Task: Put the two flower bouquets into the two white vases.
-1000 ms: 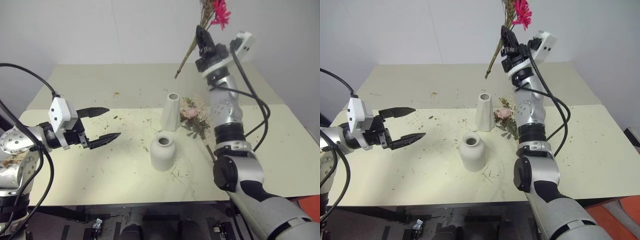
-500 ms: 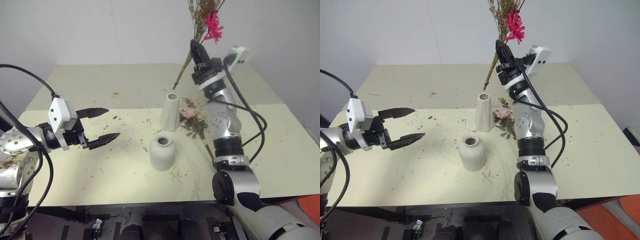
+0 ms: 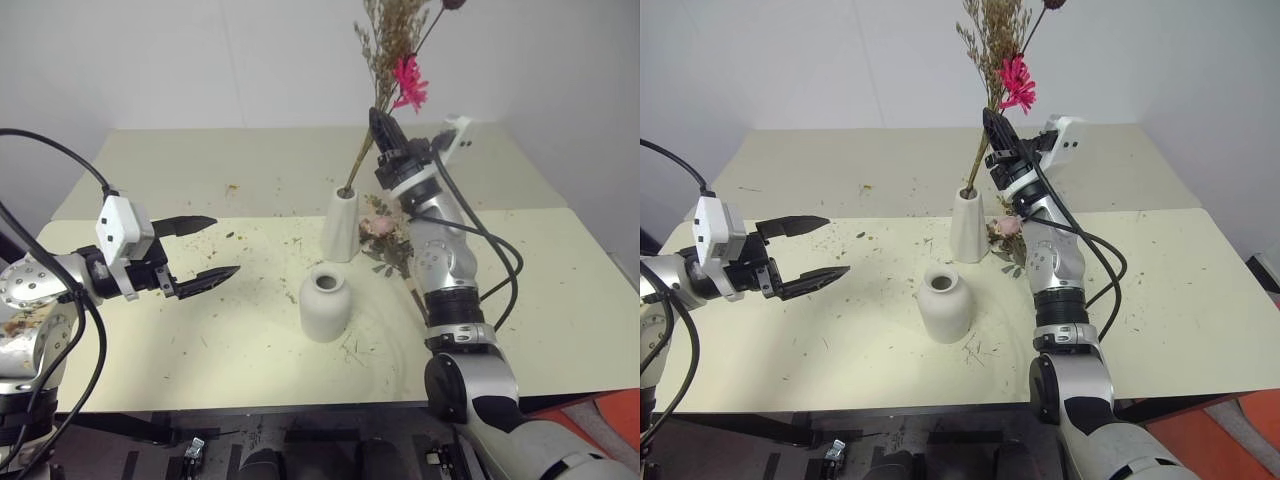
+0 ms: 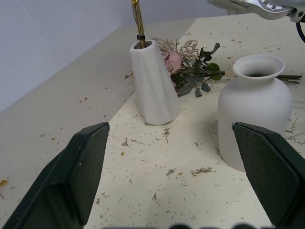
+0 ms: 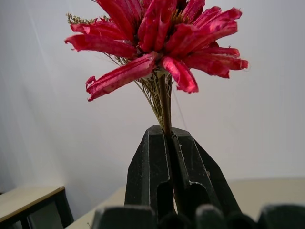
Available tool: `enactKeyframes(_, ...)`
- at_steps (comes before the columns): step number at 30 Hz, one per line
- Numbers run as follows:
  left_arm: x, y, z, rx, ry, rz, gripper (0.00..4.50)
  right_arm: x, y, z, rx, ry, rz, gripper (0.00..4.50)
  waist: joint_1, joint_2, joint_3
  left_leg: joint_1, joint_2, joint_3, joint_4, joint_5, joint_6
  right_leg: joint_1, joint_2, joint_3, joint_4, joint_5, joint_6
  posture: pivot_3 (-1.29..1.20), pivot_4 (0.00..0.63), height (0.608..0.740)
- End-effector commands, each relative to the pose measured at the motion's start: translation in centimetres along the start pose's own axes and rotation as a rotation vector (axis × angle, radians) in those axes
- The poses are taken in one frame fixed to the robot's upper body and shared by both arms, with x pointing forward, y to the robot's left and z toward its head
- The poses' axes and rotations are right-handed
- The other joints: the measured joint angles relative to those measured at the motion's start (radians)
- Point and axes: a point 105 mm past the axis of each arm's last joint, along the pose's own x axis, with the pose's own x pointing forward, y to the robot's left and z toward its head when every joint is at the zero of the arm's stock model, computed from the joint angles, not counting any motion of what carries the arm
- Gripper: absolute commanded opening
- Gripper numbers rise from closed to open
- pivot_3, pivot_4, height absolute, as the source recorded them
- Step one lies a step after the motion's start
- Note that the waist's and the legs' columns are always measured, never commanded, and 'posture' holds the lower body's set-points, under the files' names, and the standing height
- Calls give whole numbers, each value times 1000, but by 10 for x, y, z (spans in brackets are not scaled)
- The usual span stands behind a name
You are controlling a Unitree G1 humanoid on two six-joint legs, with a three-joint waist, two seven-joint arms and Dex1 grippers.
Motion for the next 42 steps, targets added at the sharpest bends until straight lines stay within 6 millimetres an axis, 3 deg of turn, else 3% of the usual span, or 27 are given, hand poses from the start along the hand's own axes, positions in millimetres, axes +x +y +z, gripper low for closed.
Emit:
enactKeyframes(1,-4,3,10,33,-22,13,4500,5,10,9,-39,-33,50,24,0,0,0,0,0,0,0,0,0,0,0,0,0,0,0,0,150,740)
enactKeyframes(15,-5,0,11,17,-19,13,4500,-3,12,-9,-88,15,76,24,0,0,0,0,0,0,0,0,0,0,0,0,0,0,0,0,150,740)
enactKeyframes(21,-4,1,11,20,-22,14,4500,-6,12,-15,-129,38,87,1833,0,0,0,0,0,0,0,0,0,0,0,0,0,0,0,0,150,740)
enactKeyframes(27,-3,-1,11,31,-15,5,4500,-19,27,-31,-203,101,182,3972,1,0,0,0,0,0,0,0,0,0,0,0,0,0,0,0,150,740)
enactKeyframes(29,-3,0,11,30,-13,8,4500,-26,30,-38,-257,131,207,4481,0,0,0,0,0,0,0,0,0,0,0,0,0,0,0,0,150,740)
enactKeyframes(32,-3,0,10,29,-11,11,4500,-33,31,-40,-305,157,225,4481,1,0,0,0,0,0,0,0,0,0,0,0,0,0,0,0,150,740)
enactKeyframes(35,-3,0,10,27,-12,12,4500,-38,17,-37,-414,215,173,4481,2,0,0,0,0,0,0,0,0,0,0,0,0,0,0,0,150,740)
enactKeyframes(40,-3,1,6,24,-1,8,4500,-55,-2,-19,-514,301,172,4481,7,0,0,0,0,0,0,0,0,0,0,0,-1,0,0,0,150,740)
enactKeyframes(42,-2,0,5,24,-1,5,4500,-67,-9,-14,-631,375,212,4481,7,0,0,0,0,0,0,0,0,0,0,0,-1,0,0,0,150,740)
